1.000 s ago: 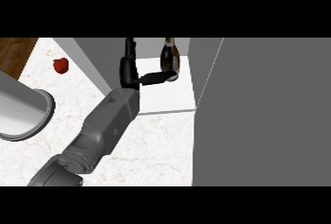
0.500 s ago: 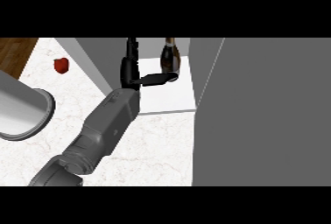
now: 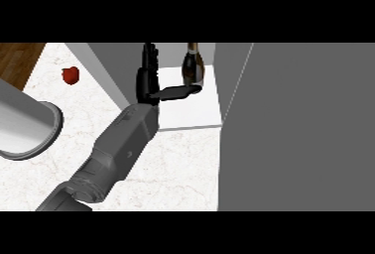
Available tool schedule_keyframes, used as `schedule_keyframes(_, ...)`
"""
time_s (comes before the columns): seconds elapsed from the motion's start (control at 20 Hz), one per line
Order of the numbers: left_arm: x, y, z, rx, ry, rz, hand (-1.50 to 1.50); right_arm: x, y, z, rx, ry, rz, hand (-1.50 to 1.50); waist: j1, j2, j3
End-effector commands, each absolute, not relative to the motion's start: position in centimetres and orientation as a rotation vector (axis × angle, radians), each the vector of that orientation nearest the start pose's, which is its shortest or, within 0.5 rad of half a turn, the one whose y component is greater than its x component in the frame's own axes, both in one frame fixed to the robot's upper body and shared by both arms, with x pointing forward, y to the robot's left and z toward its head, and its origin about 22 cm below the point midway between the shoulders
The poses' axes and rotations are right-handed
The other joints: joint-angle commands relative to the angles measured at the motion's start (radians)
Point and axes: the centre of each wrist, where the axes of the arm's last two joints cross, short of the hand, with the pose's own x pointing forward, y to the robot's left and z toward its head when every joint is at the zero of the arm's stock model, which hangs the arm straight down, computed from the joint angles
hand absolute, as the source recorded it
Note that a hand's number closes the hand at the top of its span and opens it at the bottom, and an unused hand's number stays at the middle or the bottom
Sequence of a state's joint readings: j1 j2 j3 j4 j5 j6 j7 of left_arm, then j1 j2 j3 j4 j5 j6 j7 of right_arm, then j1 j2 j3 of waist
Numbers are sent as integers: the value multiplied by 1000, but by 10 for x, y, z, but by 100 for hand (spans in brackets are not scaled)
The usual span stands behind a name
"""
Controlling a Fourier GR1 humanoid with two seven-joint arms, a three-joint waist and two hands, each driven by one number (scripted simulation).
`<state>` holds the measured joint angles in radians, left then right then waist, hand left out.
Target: Pick up the wine, place it into the cabinet and close the cabinet
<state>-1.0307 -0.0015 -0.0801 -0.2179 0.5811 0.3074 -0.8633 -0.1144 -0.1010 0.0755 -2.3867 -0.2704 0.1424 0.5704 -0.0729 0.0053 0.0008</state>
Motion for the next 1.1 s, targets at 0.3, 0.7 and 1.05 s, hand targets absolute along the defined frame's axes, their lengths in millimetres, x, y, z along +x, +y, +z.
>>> schedule_keyframes(0.3,364,103,-39,-33,-1838,234,-150,152,-227,202,328,-1912,323,-150,31,-13,-1)
schedule_keyframes(0.7,306,62,-36,-6,-1847,212,-150,144,-226,207,295,-1907,306,-150,62,-10,-1)
schedule_keyframes(1.05,267,54,-22,-67,-1889,211,-150,145,-238,212,267,-1931,311,-150,72,-9,0)
